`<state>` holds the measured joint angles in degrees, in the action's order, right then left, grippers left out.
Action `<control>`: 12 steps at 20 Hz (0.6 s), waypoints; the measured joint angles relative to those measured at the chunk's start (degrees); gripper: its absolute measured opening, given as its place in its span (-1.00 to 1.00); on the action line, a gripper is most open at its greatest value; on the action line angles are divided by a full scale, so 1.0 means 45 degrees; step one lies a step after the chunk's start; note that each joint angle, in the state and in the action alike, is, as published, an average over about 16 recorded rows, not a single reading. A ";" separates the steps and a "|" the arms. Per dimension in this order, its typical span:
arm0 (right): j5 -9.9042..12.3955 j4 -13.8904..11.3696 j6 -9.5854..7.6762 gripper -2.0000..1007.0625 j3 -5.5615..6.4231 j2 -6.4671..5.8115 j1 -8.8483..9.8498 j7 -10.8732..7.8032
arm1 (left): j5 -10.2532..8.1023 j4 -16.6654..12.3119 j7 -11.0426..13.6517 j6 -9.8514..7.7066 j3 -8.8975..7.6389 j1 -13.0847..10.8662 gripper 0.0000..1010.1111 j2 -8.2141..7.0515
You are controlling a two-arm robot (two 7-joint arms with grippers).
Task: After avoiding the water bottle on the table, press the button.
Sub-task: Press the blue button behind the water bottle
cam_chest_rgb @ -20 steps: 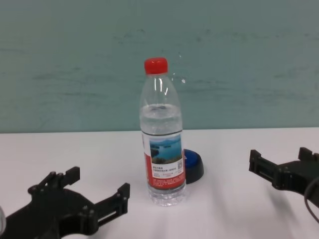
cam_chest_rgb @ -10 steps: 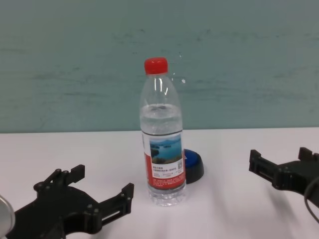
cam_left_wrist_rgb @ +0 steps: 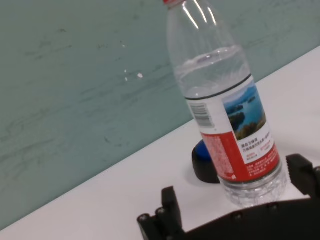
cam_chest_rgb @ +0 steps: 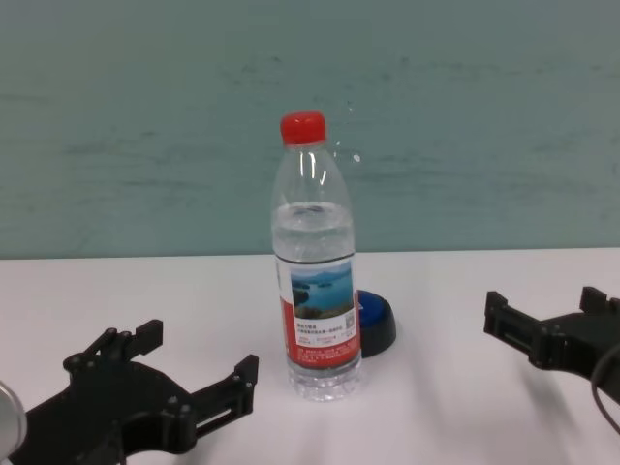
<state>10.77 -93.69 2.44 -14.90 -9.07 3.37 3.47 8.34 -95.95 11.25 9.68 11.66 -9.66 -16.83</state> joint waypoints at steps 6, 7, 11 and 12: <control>0.0000 0.0000 0.0000 0.99 0.0000 0.0000 0.0000 0.0000 | -0.0016 0.0000 -0.0009 0.0011 -0.0008 -0.0006 0.98 0.0006; 0.0000 -0.0002 0.0000 0.99 0.0001 -0.0001 0.0000 -0.0003 | -0.0017 0.0000 -0.0010 0.0012 -0.0009 -0.0006 0.98 0.0007; -0.0027 -0.0153 0.0005 0.99 0.0057 -0.0044 0.0018 -0.0086 | -0.0023 0.0000 -0.0012 0.0016 -0.0011 -0.0008 0.98 0.0009; -0.0035 -0.0220 0.0002 0.99 0.0080 -0.0062 0.0028 -0.0122 | -0.0024 0.0000 -0.0013 0.0016 -0.0011 -0.0008 0.98 0.0010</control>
<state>10.61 -94.68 2.45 -14.54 -9.35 3.49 2.92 8.23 -95.95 11.19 9.75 11.61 -9.70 -16.79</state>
